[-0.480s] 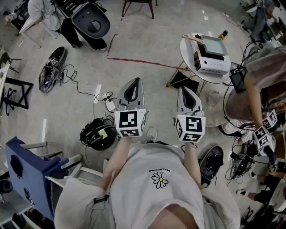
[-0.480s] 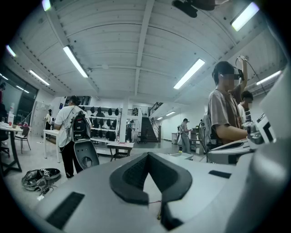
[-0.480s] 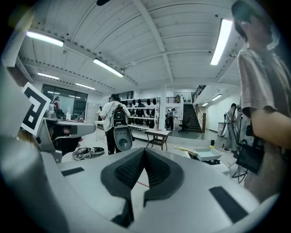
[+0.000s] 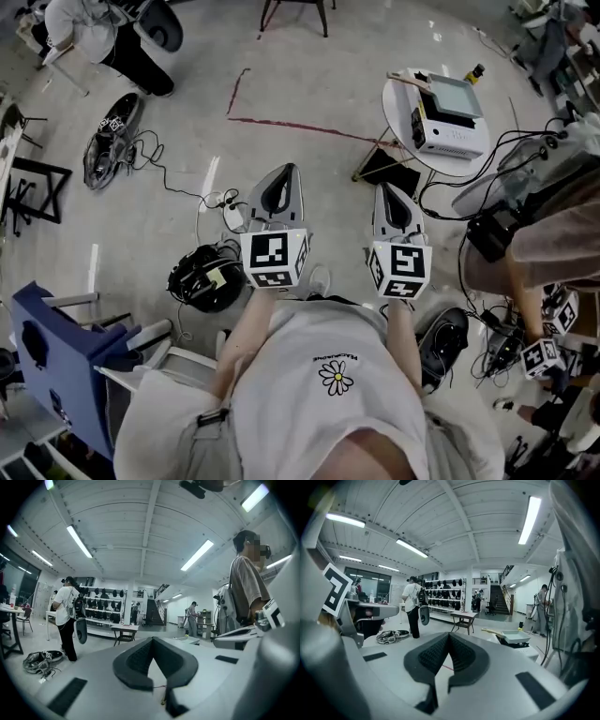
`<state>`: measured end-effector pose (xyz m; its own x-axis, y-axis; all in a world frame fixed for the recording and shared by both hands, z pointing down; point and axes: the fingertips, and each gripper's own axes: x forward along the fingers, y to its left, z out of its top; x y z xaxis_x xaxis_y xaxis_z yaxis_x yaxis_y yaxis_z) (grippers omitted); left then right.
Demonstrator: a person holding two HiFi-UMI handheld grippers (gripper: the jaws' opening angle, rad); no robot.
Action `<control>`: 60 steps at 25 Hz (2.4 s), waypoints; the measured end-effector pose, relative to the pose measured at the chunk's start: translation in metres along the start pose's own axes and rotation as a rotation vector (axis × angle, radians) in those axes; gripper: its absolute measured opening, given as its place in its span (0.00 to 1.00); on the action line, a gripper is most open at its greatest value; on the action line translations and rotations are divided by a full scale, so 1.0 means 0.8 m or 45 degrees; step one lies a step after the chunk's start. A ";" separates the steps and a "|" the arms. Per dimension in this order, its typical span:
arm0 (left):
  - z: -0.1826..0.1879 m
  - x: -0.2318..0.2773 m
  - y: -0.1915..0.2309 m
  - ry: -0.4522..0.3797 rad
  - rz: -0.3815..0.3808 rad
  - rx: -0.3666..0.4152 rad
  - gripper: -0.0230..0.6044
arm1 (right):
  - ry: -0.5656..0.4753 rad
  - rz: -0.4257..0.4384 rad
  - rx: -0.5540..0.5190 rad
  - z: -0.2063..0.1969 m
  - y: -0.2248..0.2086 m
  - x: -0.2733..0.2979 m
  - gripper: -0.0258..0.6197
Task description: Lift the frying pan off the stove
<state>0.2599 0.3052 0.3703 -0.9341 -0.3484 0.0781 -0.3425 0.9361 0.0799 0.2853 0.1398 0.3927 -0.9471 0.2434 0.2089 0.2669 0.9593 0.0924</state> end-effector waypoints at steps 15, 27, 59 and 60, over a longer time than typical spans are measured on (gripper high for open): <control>-0.010 0.045 -0.013 0.026 -0.011 0.005 0.04 | 0.002 -0.020 0.029 -0.010 -0.039 0.027 0.04; 0.002 0.089 -0.027 0.006 -0.019 0.005 0.04 | -0.022 -0.046 0.072 -0.007 -0.090 0.030 0.04; 0.059 0.441 0.042 -0.035 -0.177 0.045 0.04 | -0.076 -0.250 0.075 0.062 -0.238 0.305 0.04; 0.063 0.462 0.046 -0.037 -0.192 0.041 0.04 | -0.073 -0.264 0.076 0.066 -0.245 0.322 0.04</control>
<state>-0.1027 0.2130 0.3522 -0.8742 -0.4840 0.0391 -0.4817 0.8745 0.0563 -0.0199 0.0224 0.3769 -0.9896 0.0462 0.1359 0.0560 0.9960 0.0698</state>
